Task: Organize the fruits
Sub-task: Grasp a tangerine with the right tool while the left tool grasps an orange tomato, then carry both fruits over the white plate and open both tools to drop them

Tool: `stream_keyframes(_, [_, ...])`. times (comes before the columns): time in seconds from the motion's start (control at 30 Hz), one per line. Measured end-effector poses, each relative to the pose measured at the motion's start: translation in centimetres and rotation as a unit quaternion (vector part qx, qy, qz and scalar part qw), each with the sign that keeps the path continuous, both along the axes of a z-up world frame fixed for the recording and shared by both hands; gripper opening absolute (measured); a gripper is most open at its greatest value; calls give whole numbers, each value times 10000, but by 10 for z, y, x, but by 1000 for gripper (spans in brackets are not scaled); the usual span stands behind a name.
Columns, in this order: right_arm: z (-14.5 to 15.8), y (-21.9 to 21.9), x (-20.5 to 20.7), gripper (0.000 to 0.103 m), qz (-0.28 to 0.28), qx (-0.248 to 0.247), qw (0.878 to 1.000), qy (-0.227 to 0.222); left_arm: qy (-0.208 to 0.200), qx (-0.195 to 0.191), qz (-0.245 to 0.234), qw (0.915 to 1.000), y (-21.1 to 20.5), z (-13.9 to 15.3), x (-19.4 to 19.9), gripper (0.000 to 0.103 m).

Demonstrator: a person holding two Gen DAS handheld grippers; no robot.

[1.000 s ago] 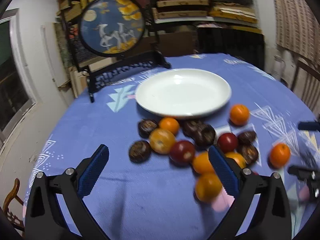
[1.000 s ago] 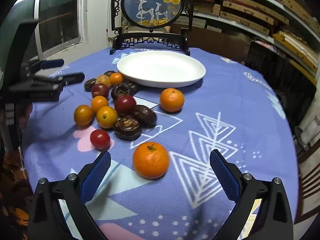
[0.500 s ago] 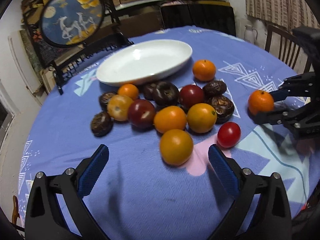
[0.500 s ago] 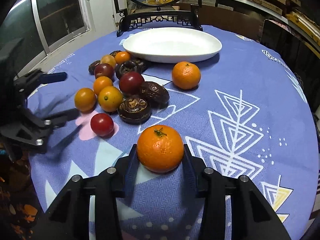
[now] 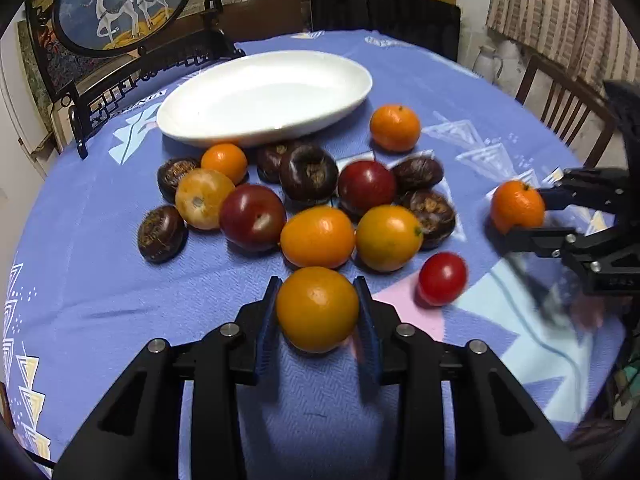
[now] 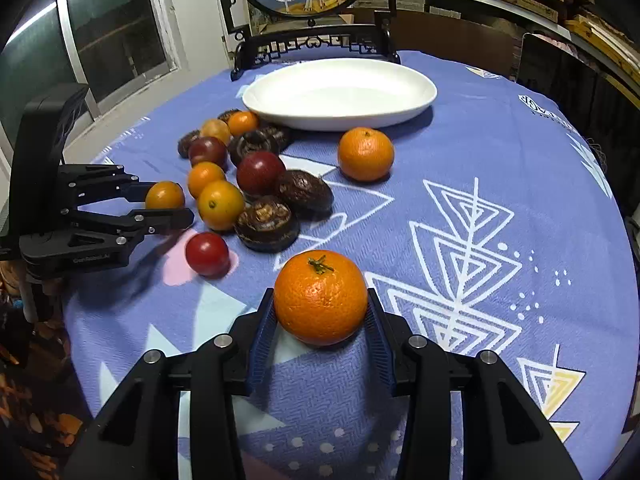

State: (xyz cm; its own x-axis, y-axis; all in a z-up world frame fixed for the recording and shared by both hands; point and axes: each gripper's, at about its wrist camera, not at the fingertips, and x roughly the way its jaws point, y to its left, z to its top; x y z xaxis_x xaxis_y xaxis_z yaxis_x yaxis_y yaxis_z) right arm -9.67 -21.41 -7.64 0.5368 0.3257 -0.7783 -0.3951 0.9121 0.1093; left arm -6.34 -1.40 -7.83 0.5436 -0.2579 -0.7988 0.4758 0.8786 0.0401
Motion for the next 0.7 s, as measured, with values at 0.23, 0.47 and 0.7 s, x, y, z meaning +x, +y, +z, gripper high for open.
stream_keyframes(0.23, [61,4,22,44,54,17,9973,-736,-1227,66,527,9910,4,79,25,35])
stream_keyframes(0.47, [105,21,90,44,-44,295,9918,-1246,-1460,190,1282,9808,-8,105,95,35])
stream_keyframes(0.7, [81,34,164,44,-281,521,9941,-910,-916,324,1503,9839,-13,69,163,36])
